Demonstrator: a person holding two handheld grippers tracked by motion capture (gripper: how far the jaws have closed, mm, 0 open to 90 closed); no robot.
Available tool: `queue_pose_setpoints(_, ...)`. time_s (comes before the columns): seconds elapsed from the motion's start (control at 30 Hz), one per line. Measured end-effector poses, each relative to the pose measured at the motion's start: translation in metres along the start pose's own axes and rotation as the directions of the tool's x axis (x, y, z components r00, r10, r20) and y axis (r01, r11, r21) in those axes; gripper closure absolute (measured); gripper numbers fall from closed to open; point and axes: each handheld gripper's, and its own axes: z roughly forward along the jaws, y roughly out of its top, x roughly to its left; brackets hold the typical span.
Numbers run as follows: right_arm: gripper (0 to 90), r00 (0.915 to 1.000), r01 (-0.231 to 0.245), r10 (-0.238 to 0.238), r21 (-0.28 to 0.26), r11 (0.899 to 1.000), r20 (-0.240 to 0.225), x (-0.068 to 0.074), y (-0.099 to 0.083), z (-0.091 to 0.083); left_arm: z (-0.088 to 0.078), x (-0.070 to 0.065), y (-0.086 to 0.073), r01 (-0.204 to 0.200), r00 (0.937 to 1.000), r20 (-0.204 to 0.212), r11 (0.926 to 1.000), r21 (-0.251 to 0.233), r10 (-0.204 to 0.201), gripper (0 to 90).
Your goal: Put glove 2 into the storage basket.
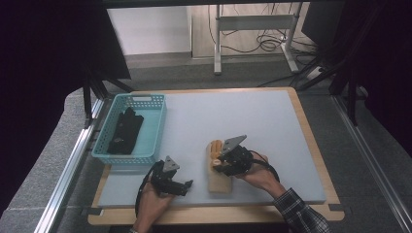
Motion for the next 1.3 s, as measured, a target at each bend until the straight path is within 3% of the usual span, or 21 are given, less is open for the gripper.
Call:
queue_pose_setpoints(0.13,43.8,0.9991,-0.042,0.042,-0.028,0.999,-0.002,-0.003,-0.002,-0.003,0.0,0.0,0.0,0.006,1.0,0.0,1.0,-0.005,-0.006,2.1)
queue_pose_setpoints(0.3,40.0,0.9958,-0.083,0.086,-0.082,0.993,0.031,-0.01,-0.007,-0.023,0.0,0.0,0.0,0.003,1.0,-0.001,1.0,-0.002,-0.003,2.1)
queue_pose_setpoints(0.47,50.3,0.9864,-0.151,0.156,-0.092,0.984,0.051,-0.019,-0.024,-0.036,0.0,0.0,0.0,0.0,1.0,0.0,1.0,0.0,0.0,2.0)
queue_pose_setpoints(0.63,66.1,0.9821,-0.172,0.177,-0.081,0.982,0.063,-0.017,-0.042,-0.038,0.0,0.0,0.0,-0.001,1.0,-0.001,1.0,0.0,0.001,2.0)
queue_pose_setpoints(0.83,80.3,0.9813,-0.186,0.189,-0.077,0.979,0.036,-0.005,-0.06,-0.036,0.0,0.0,0.0,0.001,1.0,-0.001,1.0,0.001,-0.001,2.0)
queue_pose_setpoints(1.03,82.9,0.9828,-0.185,0.185,-0.059,0.981,-0.001,0.011,-0.074,-0.028,0.0,0.0,0.0,0.004,1.0,0.0,1.0,0.0,-0.004,2.1)
queue_pose_setpoints(1.3,82.8,0.9853,-0.171,0.17,-0.064,0.983,-0.022,0.019,-0.074,-0.016,0.0,0.0,0.0,0.003,1.0,0.002,1.0,-0.003,-0.003,2.5)
